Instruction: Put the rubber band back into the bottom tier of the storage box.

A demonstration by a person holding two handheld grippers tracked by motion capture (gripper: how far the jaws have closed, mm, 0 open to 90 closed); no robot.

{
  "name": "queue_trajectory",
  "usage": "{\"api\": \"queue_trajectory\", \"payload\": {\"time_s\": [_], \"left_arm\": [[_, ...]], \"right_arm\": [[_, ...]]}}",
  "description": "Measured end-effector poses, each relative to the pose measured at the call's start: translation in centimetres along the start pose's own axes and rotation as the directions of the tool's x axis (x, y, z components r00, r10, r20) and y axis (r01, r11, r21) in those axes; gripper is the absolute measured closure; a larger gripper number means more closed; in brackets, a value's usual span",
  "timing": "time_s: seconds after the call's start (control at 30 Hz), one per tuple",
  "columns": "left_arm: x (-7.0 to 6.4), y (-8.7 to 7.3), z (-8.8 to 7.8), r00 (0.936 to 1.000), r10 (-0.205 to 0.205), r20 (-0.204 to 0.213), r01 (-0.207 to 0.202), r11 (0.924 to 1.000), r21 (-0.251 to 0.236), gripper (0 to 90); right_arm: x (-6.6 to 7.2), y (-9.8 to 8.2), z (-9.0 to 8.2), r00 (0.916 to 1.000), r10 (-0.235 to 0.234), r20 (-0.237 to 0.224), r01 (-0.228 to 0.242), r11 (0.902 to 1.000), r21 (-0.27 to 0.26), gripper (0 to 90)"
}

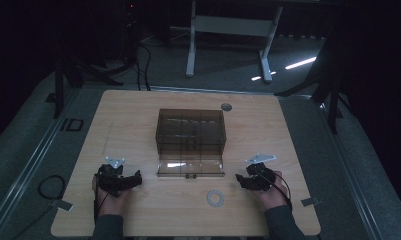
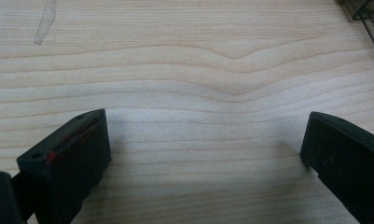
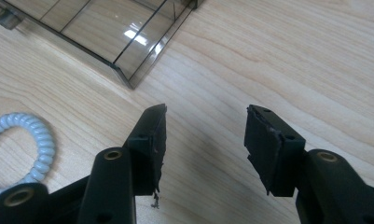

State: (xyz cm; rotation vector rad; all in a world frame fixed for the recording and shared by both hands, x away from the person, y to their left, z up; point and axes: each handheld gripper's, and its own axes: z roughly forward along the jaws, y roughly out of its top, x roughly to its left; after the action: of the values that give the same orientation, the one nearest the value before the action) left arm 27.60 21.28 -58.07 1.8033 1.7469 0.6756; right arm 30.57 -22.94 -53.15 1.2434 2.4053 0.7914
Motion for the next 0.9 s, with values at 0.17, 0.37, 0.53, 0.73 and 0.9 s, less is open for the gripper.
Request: {"api": "queue_trajectory", "payload": {"time_s": [0.17,0.37,0.53,0.73,0.9], "left_arm": [[0.0,0.0,0.0,1.0000,0.001,0.000,-0.001,1.0000,0.001,1.4],[0.0,0.0,0.0,1.0000,0.001,0.000,-0.001,1.0000,0.000,1.4],[0.0,0.0,0.0,1.0000,-0.002,0.000,0.002,1.0000,-0.002,1.4],[-0.1,0.0,0.0,1.0000,-0.008,0.000,0.008,0.9999,-0.006,1.4],[-0.1,0.0,0.0,1.0000,-0.008,0.000,0.008,0.9999,-0.006,1.4]], "right_arm": [[0.2,0.4,-0.4,1.0000,-0.005,-0.008,0.005,1.0000,0.005,46.6],[0.4,0.8,-0.9,0.9990,-0.031,-0.031,0.032,0.9992,0.022,46.8],[0.9,1.2,-1.1,0.9964,-0.064,-0.056,0.067,0.9969,0.041,48.4],[1.2,1.6,-1.2,0.9930,-0.089,-0.077,0.093,0.9942,0.054,50.6],[1.4,1.9,-1.3,0.9918,-0.098,-0.082,0.104,0.9926,0.063,53.0]]}}
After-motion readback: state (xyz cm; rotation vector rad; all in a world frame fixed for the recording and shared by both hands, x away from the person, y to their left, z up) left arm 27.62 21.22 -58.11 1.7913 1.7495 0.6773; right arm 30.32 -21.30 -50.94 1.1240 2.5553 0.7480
